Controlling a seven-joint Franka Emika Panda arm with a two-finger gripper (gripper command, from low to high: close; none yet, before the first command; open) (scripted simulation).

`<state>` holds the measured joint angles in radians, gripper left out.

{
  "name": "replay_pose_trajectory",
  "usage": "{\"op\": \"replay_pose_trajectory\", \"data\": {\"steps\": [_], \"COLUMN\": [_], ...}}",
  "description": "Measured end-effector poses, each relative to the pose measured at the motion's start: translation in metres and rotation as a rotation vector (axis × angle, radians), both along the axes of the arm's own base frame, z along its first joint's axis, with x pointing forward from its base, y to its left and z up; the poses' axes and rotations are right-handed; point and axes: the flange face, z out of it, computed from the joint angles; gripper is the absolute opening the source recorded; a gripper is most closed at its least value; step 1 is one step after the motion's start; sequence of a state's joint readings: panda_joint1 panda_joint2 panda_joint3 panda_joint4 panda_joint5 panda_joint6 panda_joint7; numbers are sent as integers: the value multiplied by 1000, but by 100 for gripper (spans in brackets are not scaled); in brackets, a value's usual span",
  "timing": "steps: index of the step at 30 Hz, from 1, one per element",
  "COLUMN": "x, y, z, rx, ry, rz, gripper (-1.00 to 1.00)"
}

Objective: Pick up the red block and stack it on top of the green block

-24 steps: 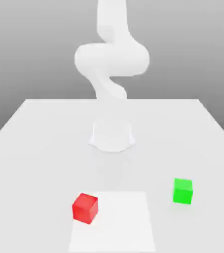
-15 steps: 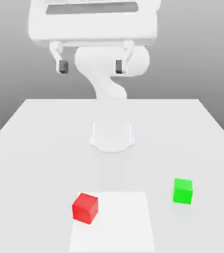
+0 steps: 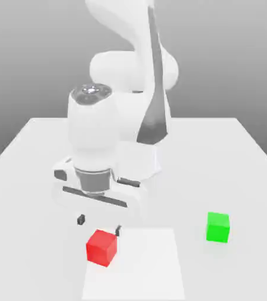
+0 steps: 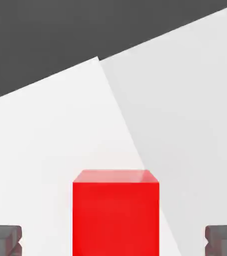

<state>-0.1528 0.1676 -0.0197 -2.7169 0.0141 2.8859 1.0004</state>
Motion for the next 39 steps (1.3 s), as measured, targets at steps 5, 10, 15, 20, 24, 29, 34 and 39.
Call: {"op": "replay_pose_trajectory", "data": {"steps": [5,10,15,20,24,29,34,39], "x": [-2,-2,-1,-2,-25,-73,-83,-85], "y": [0,0,0,90,178,263,278,277], "z": [-27,-27,18,47,59,70,33,9], "rx": [0,0,0,9,12,2,-5,-2], "ry": [1,1,1,-2,-2,1,1,1], "rz": [0,0,0,329,692,1109,1185,1187], "gripper": [-100,-100,-100,-100,-100,-100,-100,100]}}
